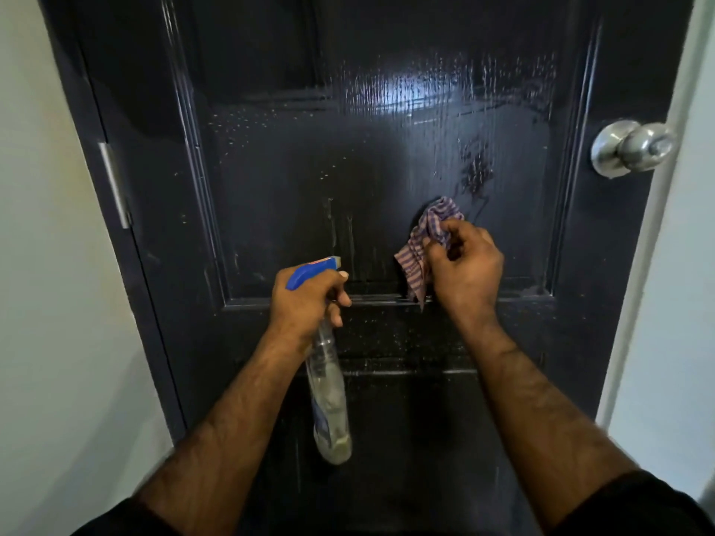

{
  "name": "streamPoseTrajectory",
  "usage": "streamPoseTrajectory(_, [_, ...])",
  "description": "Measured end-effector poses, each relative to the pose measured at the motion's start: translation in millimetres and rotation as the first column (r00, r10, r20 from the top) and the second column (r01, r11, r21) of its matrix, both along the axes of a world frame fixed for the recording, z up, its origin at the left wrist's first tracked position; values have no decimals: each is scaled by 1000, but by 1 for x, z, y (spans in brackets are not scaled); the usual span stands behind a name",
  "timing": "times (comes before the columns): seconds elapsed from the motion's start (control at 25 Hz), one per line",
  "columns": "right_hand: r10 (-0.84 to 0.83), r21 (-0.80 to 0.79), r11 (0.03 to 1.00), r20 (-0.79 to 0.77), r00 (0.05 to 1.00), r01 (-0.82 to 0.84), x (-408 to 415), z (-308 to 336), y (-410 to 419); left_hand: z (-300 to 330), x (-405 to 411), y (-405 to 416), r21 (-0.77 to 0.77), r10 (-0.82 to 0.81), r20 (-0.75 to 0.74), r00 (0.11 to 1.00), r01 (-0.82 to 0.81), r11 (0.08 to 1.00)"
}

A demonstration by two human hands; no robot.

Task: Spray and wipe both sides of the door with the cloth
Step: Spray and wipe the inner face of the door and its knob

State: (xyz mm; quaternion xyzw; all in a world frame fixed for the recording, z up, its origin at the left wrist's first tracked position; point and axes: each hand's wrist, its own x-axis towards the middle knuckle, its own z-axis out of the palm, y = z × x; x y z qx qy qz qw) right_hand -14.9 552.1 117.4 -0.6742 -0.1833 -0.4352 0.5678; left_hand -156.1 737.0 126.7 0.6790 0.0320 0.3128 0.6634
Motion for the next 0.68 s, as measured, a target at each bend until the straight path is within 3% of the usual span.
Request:
streamPoseTrajectory(0.2, [-70,-102,991,138,988,84,-8,4,0,22,6,-5,-32,-89,-6,996,89,996])
streamPoseTrajectory(0.4, [-282,-192,904,408,869,383,18,37,-11,70,56,-18,35,-192,15,981,191,981])
streamPoseTrajectory(0.68, [-363,-111,873,502,785,475,38,49,-19,102,77,-21,-36,-258,82,963,262,964])
